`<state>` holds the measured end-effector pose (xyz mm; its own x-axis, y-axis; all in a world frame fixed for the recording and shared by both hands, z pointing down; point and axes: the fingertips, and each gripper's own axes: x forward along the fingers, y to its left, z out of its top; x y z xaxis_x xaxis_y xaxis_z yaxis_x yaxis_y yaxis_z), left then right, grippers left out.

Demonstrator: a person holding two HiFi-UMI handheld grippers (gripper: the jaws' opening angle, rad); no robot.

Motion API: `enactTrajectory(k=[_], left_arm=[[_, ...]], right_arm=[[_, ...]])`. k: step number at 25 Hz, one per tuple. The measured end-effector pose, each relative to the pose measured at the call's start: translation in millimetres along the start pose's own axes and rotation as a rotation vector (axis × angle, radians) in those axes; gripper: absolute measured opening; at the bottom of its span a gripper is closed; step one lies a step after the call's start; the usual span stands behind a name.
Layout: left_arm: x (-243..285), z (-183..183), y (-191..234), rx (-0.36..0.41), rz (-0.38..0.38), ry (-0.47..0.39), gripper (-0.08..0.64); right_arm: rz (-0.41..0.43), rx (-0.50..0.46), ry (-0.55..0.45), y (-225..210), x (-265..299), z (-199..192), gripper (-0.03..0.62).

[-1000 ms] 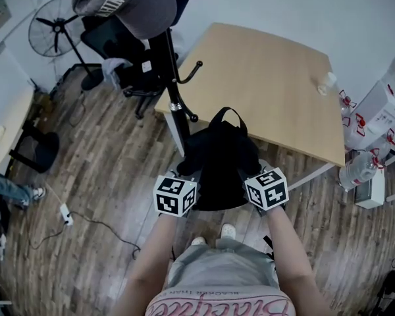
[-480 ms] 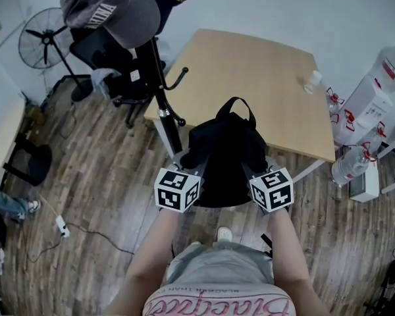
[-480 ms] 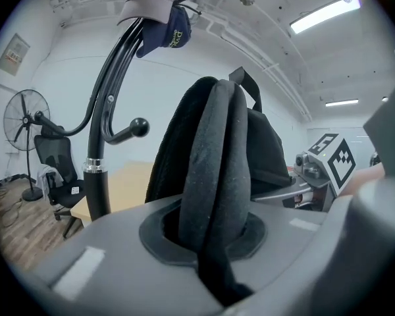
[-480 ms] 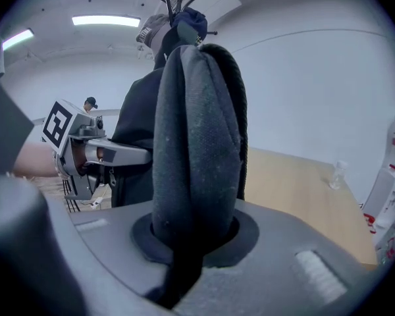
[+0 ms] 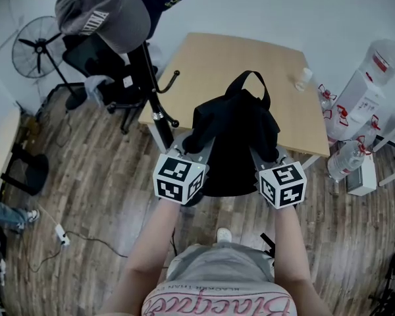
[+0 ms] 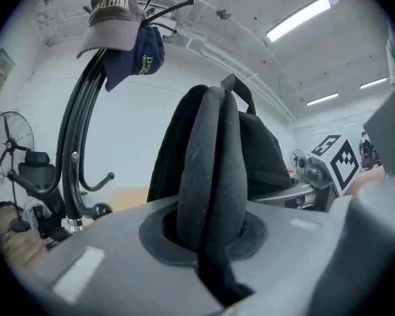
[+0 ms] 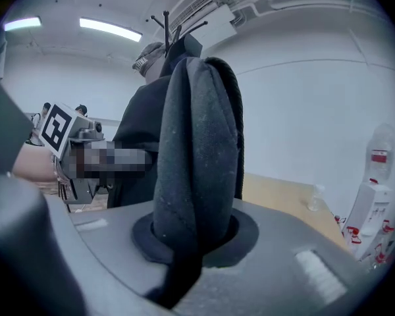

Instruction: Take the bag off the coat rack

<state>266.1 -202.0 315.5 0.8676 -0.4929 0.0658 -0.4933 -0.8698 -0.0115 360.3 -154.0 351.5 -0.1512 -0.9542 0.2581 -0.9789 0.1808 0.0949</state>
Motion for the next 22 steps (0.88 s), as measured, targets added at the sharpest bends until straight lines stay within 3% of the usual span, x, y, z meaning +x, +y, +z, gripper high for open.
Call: enactTrajectory(k=[11, 22], left_arm=[[13.5, 68.5, -21.8, 0.078, -0.061, -0.111, 0.058], [23.3, 96.0, -34.4, 0.105, -0.092, -0.159, 0.058]], right_arm=[[-0.116, -0.043, -0.147, -29.4, -34.5, 58.6, 0.034], [-0.164, -0.066, -0.201, -46.2, -51.1, 80.5, 0.034]])
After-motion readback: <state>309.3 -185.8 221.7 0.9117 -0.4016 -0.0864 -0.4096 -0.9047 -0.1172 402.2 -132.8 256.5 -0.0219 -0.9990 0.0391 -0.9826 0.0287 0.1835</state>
